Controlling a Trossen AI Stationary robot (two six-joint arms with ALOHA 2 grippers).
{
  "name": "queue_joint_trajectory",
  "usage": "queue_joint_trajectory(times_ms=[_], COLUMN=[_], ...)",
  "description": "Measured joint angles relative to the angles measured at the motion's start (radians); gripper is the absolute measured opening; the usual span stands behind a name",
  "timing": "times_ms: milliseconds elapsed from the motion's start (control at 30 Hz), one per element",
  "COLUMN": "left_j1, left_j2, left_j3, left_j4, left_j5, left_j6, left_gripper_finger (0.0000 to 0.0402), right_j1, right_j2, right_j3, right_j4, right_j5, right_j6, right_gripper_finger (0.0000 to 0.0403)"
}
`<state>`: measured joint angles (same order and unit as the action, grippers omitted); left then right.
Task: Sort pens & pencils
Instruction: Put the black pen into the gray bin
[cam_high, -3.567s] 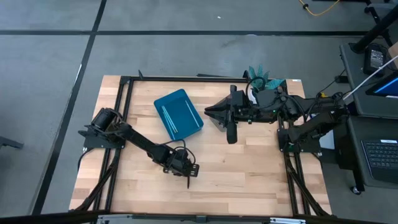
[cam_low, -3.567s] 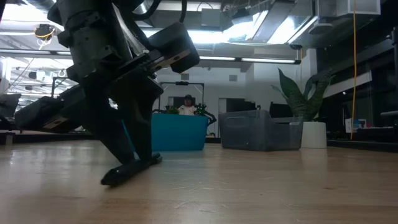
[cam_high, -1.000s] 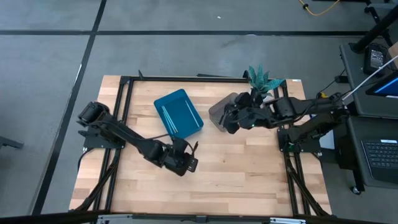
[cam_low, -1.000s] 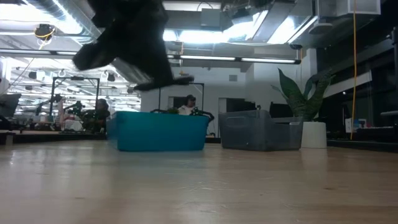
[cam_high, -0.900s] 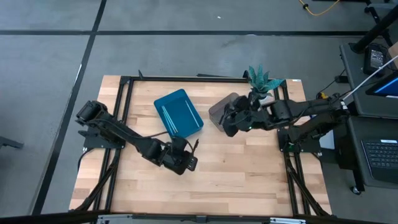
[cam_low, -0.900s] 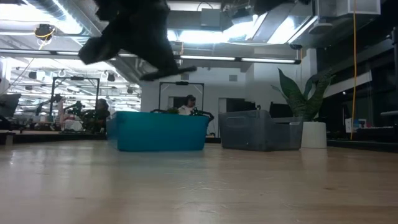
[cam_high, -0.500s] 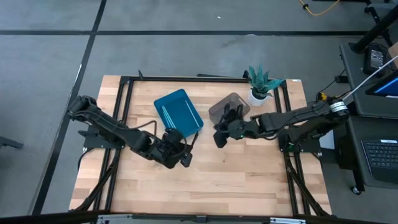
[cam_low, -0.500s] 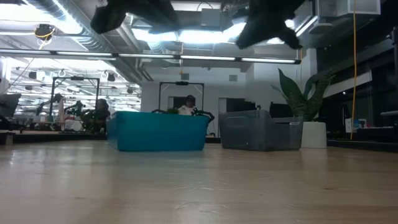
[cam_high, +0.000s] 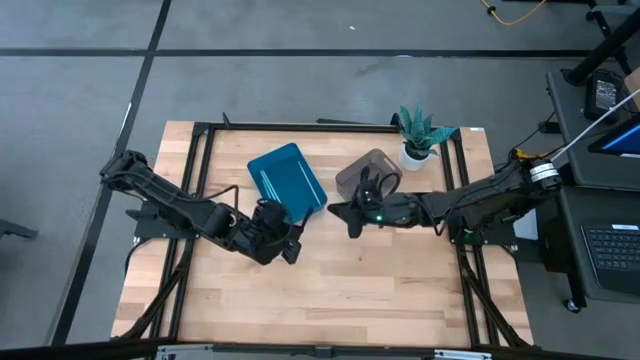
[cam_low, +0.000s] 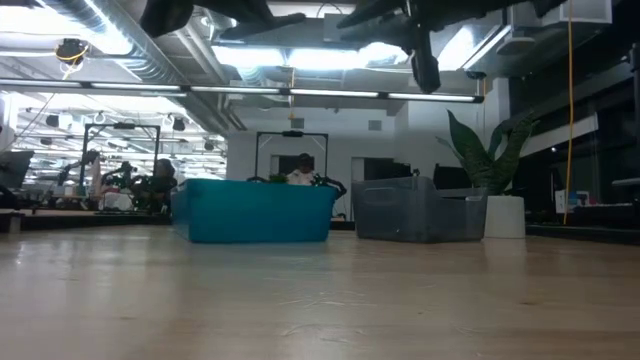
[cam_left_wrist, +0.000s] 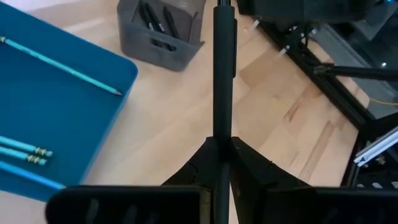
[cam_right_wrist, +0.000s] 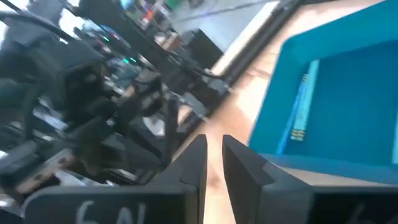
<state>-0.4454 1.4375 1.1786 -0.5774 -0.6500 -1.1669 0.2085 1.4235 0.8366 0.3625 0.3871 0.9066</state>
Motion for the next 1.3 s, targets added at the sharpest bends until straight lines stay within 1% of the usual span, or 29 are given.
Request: queue_joint_trajectory(times_ms=[133, 233, 400, 533, 767, 833, 1100, 1300], left_j1=[0.000, 0.002, 0.008, 0.023, 0.055, 0.063, 0.089, 0.106], left_j2=[-0.014, -0.018, -0.022, -0.022, -0.022, -0.022, -0.021, -0.021], left_j3=[0.000, 0.000, 0.000, 0.000, 0.000, 0.000, 0.000, 0.000], left_j4=[0.003, 0.016, 0.029, 0.075, 0.079, 0.074, 0.082, 0.118], left_j5=[-0.014, -0.017, -0.020, -0.019, -0.004, 0.005, 0.020, 0.034], left_j6=[0.014, 0.026, 0.030, 0.070, 0.081, 0.082, 0.105, 0.139], left_gripper_finger=[0.0025, 0.0025, 0.0025, 0.0025, 0.0025, 0.0025, 0.0025, 0.0025], right_j1=[0.000, 0.000, 0.000, 0.000, 0.001, 0.001, 0.001, 0.001], right_j2=[0.000, 0.000, 0.004, 0.032, 0.089, 0.090, 0.090, 0.090], right_j3=[-0.056, -0.091, -0.104, -0.104, -0.104, -0.104, -0.102, -0.102], right_j4=[0.143, 0.225, 0.249, 0.304, 0.410, 0.419, 0.441, 0.435], right_j5=[-0.008, -0.015, -0.015, -0.023, -0.053, -0.073, -0.076, -0.075], right_j6=[0.032, 0.037, 0.063, 0.070, 0.087, 0.088, 0.088, 0.088], right_gripper_finger=[0.0057, 0.0068, 0.0089, 0.0102, 0.0108, 0.0108, 0.0114, 0.0114])
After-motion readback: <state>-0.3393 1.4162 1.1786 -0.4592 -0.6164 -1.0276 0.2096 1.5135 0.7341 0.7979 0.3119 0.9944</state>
